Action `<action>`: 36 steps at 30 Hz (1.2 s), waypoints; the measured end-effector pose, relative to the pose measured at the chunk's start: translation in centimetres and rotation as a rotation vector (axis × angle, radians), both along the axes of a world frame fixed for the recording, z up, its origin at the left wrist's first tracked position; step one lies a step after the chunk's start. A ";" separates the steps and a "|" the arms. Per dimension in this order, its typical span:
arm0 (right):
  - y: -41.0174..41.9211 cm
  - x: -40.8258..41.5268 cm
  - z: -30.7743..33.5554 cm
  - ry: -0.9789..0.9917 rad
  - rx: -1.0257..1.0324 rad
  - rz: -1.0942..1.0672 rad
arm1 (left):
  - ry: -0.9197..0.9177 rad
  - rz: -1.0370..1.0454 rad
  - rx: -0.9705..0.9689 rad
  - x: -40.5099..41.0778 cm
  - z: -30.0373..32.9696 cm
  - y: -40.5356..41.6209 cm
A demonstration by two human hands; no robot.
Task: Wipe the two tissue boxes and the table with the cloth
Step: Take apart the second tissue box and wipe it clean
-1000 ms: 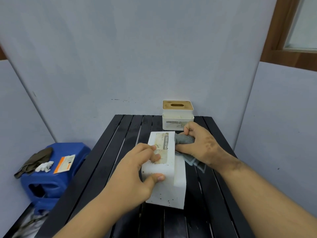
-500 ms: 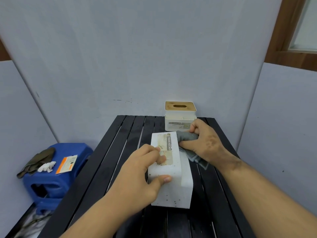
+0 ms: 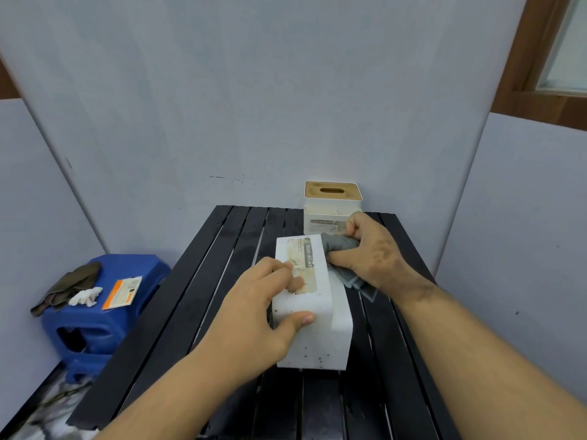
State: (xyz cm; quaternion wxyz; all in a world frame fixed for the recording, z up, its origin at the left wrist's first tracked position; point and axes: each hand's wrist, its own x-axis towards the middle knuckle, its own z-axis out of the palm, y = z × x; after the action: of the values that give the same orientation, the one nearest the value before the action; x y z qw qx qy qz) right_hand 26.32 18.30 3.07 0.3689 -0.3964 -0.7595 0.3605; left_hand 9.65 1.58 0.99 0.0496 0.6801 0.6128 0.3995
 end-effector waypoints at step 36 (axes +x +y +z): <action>-9.8 7.3 1.6 -0.196 -0.013 0.289 | -0.093 0.003 -0.006 0.4 0.2 -0.1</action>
State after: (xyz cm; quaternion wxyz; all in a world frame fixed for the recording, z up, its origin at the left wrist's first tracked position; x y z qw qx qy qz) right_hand 33.63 8.53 4.70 0.2349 -0.3187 -0.8385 0.3744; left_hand 10.05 1.48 1.14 0.0795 0.6598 0.6120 0.4287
